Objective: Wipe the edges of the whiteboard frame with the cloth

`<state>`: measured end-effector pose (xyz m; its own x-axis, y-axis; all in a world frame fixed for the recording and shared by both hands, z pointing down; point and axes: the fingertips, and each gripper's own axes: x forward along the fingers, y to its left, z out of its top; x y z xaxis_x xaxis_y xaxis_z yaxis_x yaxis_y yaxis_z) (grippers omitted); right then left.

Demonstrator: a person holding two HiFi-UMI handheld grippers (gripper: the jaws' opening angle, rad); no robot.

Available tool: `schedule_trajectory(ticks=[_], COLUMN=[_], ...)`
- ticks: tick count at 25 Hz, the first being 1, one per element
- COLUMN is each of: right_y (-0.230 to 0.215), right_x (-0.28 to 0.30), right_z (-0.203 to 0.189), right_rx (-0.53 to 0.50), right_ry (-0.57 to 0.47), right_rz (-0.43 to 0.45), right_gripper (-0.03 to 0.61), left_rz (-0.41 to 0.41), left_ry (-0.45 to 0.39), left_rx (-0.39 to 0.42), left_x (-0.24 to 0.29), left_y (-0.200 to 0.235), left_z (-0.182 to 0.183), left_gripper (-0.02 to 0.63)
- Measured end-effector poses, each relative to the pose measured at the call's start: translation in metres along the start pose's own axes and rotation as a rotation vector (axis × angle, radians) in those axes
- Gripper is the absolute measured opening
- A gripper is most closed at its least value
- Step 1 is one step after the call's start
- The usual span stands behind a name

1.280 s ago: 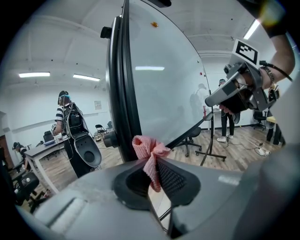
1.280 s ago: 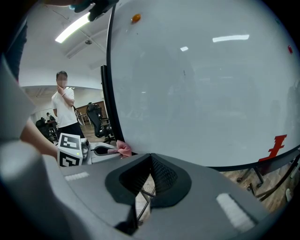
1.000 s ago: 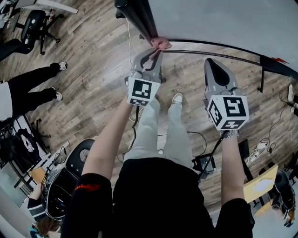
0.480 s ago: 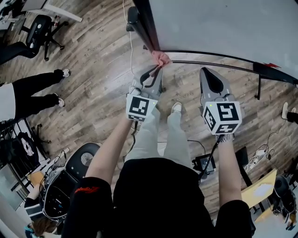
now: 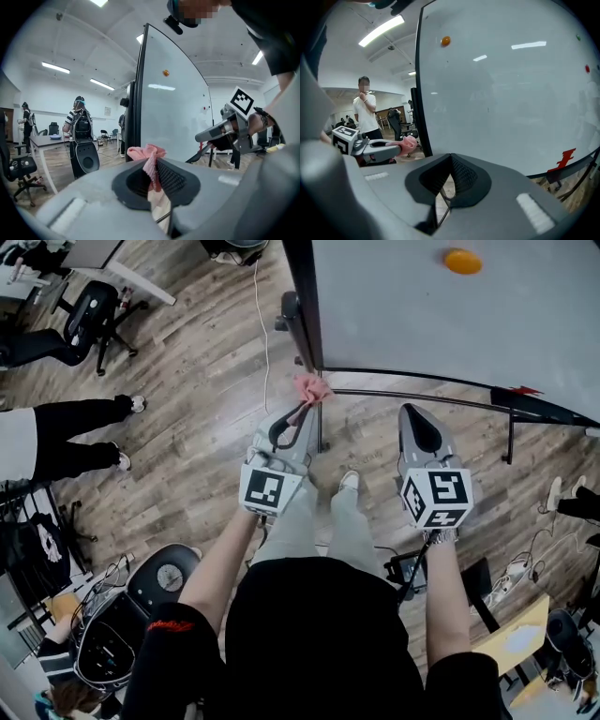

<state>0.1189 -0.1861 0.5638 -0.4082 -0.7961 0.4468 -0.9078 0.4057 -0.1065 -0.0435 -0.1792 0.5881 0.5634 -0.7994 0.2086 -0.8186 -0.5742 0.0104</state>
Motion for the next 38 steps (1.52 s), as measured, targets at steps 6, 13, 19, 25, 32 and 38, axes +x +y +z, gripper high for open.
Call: schedule_trajectory(ticks=[6, 13, 19, 25, 32, 38], right_y=[-0.001, 0.002, 0.015, 0.023, 0.040, 0.053], right_x=[-0.028, -0.061, -0.084, -0.104, -0.124, -0.140], right_z=[0.021, 0.056, 0.078, 0.091, 0.111, 0.126], right_rx=[-0.027, -0.030, -0.075, -0.083, -0.140, -0.203], right_ry=[-0.054, -0.138, -0.201, -0.258, -0.355, -0.433], right_rz=[-0.037, -0.071, -0.095, -0.124, -0.135, -0.144], right_gripper=[0.002, 0.002, 0.002, 0.002, 0.002, 0.002], left_rz=[0.074, 0.119, 0.129, 0.136, 0.146, 0.135], left_ry=[-0.073, -0.146, -0.209, -0.245, -0.316, -0.401], left_rx=[-0.029, 0.028, 0.050, 0.067, 0.127, 0.228], left_x=[-0.026, -0.058, -0.080, -0.101, -0.116, -0.120], left_y=[0.017, 0.031, 0.032, 0.029, 0.020, 0.006], left_z=[0.045, 0.099, 0.132, 0.153, 0.174, 0.199], left_gripper=[0.021, 0.021, 0.021, 0.021, 0.021, 0.021])
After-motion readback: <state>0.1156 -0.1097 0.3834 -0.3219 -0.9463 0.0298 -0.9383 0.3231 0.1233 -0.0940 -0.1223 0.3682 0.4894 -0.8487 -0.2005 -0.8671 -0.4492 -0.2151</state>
